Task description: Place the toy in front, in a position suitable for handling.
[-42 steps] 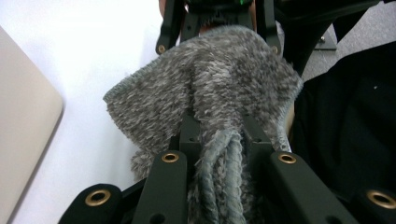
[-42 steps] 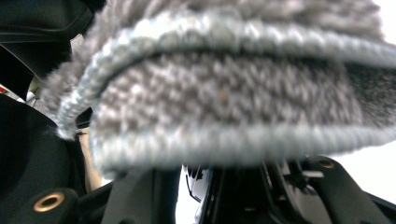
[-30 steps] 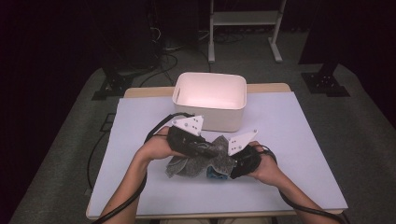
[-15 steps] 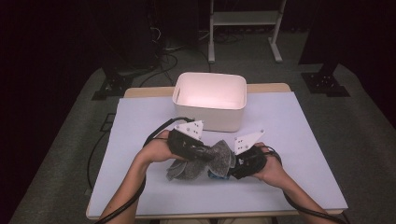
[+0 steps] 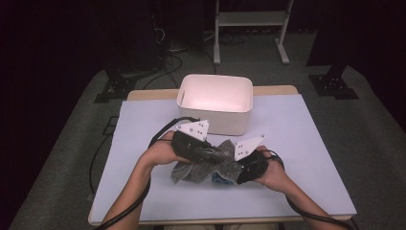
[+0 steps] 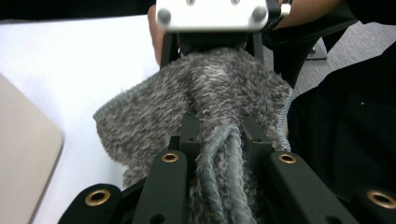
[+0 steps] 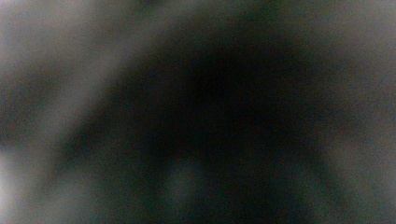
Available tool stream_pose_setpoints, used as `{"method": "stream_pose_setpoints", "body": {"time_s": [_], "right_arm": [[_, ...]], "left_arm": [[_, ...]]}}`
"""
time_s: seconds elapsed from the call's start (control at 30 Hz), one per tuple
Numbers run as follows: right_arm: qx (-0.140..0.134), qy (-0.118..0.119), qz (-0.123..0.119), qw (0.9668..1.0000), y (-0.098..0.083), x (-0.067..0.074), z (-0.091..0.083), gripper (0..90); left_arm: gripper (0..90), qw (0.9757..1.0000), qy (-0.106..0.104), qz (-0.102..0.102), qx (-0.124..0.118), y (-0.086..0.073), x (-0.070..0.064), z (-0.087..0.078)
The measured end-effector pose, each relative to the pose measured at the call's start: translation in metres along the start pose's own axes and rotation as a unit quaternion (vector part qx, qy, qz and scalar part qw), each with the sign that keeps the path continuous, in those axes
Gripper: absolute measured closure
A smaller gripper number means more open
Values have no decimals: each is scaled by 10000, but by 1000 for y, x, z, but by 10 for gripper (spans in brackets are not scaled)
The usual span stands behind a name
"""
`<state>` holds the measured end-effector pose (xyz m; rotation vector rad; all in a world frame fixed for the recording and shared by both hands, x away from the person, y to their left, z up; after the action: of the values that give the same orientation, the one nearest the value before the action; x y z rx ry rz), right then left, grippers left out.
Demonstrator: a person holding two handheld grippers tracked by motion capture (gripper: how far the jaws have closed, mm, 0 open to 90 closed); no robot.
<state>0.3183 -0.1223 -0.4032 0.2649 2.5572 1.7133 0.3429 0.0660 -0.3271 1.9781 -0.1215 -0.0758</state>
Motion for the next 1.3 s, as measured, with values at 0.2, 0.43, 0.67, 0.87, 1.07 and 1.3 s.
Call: {"method": "stream_pose_setpoints", "body": {"time_s": [0.2, 0.43, 0.67, 0.87, 1.07, 1.3], "right_arm": [[-29, 4, 102, 9999, -5, -2, -7, 549], [-3, 32, 129, 9999, -6, -4, -9, 547], [16, 46, 189, 9998, -6, -4, -11, 542], [114, -13, 150, 9998, -6, -4, -16, 519], [461, 30, 3, 9989, -7, 1, -24, 537], [526, -36, 138, 9985, -16, -1, -37, 546]], "left_arm": [[750, 9998, 74, -180, 96, -18, 4, -2], [748, 9992, 31, -384, 44, -37, 3, 0], [748, 9988, 5, -473, 140, -47, 2, 4], [747, 9985, -11, -487, 245, -50, 2, 10], [745, 9986, -47, -460, 266, -49, 3, 15], [745, 9984, -111, -458, 313, -51, 6, 34]]}}
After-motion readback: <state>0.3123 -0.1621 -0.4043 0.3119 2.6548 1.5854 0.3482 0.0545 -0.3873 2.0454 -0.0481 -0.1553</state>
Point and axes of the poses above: each handheld gripper's, and its own axes: z roughly forward along the jaws, y roughly out of its top, x roughly to its left, the point moved 2 cm from there along z, roughly forward along the jaws, and after that the axes turned 15 degrees about -x, right-handed, at the moved point
